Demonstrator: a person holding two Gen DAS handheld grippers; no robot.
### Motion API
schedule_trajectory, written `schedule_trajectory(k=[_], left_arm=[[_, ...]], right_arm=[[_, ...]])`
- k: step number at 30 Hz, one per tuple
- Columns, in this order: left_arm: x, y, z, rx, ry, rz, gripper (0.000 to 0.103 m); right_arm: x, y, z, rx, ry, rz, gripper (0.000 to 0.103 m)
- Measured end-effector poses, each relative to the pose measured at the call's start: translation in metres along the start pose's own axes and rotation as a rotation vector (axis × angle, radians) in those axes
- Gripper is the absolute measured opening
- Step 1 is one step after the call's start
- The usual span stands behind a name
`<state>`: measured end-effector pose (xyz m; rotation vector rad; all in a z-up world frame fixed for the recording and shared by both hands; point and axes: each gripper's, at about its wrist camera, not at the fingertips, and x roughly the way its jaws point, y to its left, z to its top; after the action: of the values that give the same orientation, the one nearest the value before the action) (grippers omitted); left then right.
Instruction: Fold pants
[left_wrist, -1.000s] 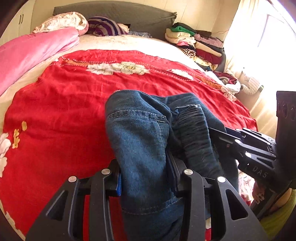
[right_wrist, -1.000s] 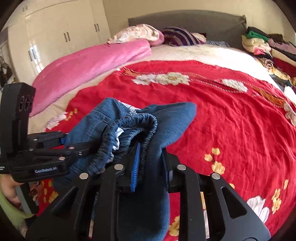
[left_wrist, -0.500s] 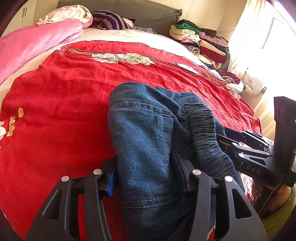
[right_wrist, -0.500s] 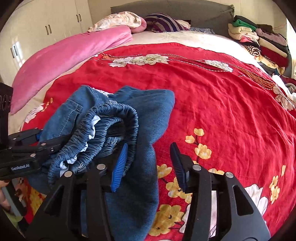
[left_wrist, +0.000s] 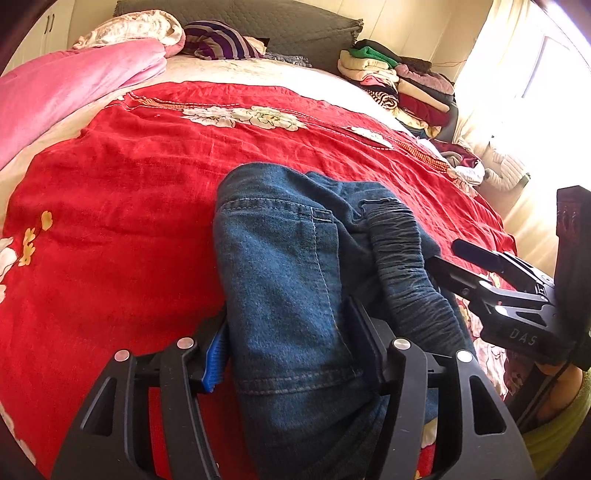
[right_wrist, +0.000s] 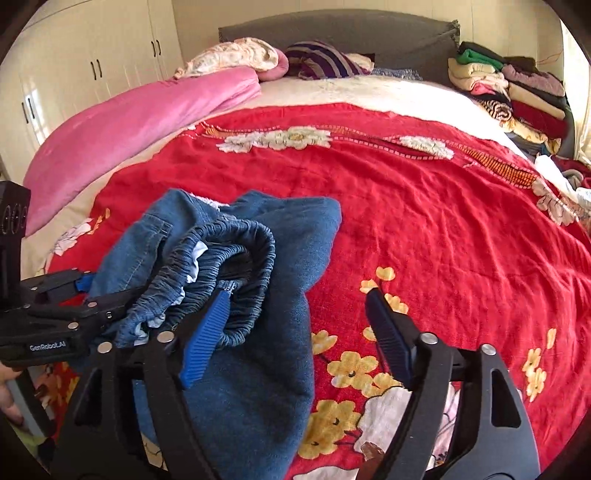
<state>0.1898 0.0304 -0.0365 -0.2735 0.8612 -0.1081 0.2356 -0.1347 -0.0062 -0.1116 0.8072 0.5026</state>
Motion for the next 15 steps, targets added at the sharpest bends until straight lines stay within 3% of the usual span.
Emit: schedule_trajectory(k=[2, 7, 11, 15], left_arm=[[-0.003, 0.0, 0.0, -0.001, -0.006, 0.006, 0.072], [-0.012, 0.0, 0.0, 0.0, -0.017, 0.013, 0.073], [-0.017, 0.0, 0.001, -0.001, -0.027, 0.023, 0.083], [-0.023, 0.0, 0.003, -0.002, -0.036, 0.021, 0.085]], right_arm=[[-0.005, 0.0, 0.0, -0.002, -0.014, -0.007, 0.078], [-0.016, -0.001, 0.002, 0.001, -0.044, -0.003, 0.084], [-0.021, -0.001, 0.004, 0.004, -0.06, -0.007, 0.089], [-0.03, -0.001, 0.007, 0.01, -0.089, -0.004, 0.093]])
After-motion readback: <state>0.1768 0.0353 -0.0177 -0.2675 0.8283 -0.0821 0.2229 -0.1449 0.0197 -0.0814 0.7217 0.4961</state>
